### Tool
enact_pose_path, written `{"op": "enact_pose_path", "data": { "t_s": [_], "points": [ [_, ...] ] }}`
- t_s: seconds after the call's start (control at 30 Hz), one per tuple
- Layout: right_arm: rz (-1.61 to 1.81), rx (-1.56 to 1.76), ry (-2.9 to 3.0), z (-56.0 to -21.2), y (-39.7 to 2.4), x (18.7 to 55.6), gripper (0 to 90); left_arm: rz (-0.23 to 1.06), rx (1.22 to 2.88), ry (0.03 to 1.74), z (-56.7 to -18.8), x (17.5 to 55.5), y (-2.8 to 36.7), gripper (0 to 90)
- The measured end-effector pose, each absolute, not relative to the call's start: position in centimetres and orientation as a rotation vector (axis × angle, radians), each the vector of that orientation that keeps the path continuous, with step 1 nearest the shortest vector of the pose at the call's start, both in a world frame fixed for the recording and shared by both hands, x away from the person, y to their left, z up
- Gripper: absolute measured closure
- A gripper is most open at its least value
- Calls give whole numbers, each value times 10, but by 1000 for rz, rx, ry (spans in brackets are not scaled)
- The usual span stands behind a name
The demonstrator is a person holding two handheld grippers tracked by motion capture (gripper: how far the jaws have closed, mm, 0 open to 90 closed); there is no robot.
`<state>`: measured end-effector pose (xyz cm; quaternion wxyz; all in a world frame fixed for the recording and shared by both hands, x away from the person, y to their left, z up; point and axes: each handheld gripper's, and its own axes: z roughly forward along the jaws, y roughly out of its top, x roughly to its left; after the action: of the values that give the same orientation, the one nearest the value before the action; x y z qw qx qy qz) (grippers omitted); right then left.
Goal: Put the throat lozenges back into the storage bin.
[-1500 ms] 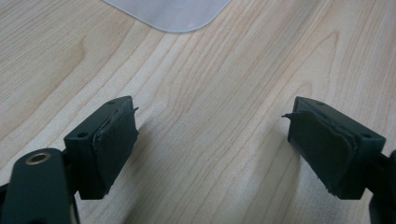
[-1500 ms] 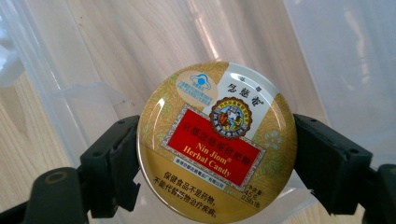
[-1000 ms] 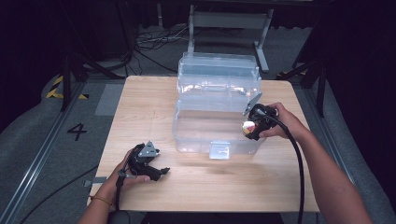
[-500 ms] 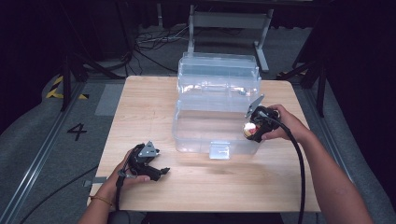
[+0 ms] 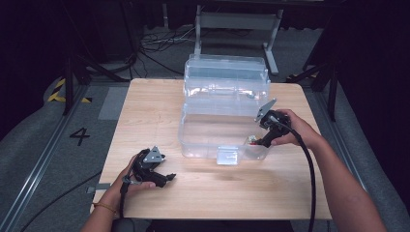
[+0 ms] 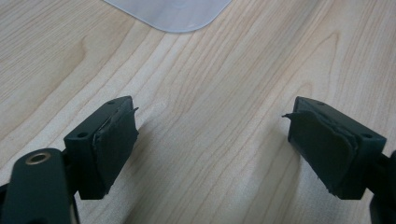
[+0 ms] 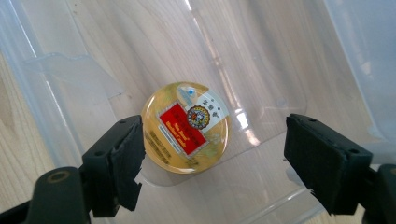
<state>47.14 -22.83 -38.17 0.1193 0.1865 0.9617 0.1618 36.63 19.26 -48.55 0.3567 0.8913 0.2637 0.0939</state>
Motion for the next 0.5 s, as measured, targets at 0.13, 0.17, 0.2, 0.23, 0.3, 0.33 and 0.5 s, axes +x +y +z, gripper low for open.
{"op": "enact_pose_path", "data": {
  "t_s": [0.13,0.17,0.2,0.23,0.3,0.33,0.5],
  "points": [
    [524,556,2788,-379,-232,470,220,245,2303,681,-485,366,193,160],
    [524,556,2788,-379,-232,470,220,245,2303,681,-485,366,193,160],
    [546,570,2778,-377,-233,468,222,247,2303,682,-485,366,192,160],
    [614,593,2761,-374,-237,466,239,250,2303,684,-485,366,192,160],
    [669,598,2744,-371,-240,463,242,251,2302,688,-485,366,192,159],
    [669,598,2744,-371,-240,463,242,251,2302,688,-485,366,192,159],
    [823,636,2695,-363,-249,456,247,255,2300,694,-485,365,192,159]
  ]
}}
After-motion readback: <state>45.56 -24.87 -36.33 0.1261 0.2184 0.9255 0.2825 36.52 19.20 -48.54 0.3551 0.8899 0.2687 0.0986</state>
